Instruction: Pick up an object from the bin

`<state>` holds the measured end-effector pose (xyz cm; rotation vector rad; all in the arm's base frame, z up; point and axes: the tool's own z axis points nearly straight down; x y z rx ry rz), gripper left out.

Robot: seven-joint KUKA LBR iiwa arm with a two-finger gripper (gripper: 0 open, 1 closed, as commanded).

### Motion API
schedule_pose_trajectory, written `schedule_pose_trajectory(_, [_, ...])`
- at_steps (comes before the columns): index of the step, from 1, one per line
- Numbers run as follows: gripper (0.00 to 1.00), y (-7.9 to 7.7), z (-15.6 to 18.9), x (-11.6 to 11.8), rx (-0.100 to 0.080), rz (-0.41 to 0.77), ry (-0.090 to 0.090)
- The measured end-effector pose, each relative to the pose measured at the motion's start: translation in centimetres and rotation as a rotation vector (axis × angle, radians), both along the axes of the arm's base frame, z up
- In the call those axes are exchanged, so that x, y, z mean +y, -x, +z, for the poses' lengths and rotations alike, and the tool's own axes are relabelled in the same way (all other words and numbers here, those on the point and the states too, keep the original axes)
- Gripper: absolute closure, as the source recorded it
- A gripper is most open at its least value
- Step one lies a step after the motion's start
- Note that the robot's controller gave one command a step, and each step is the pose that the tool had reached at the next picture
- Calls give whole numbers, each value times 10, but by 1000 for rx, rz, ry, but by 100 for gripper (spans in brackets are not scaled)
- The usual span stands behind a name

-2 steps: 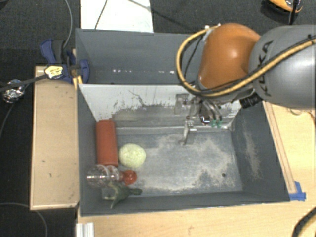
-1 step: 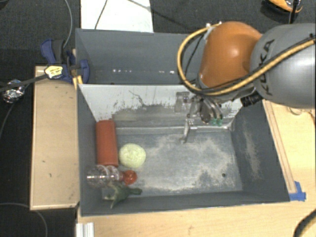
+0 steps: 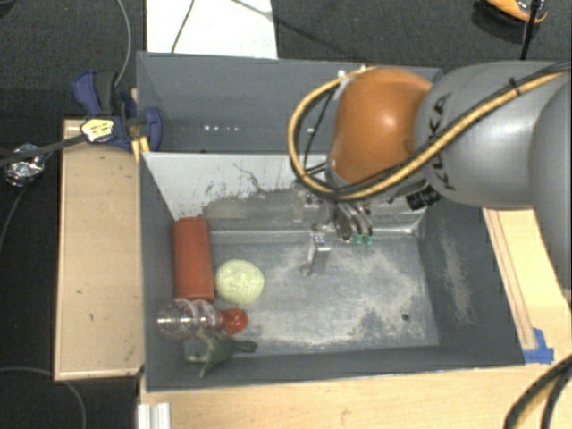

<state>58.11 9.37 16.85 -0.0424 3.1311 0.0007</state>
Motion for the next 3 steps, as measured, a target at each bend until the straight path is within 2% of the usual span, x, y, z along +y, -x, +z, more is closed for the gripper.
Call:
schedule_pose_trajectory(1, [0, 13, -21, 31, 12, -78, -1])
schedule_pose_trajectory(2, [0, 12, -39, 41, -7, -75, -5])
schedule_pose_trajectory(3, [0, 29, -80, 55, 7, -111, -1])
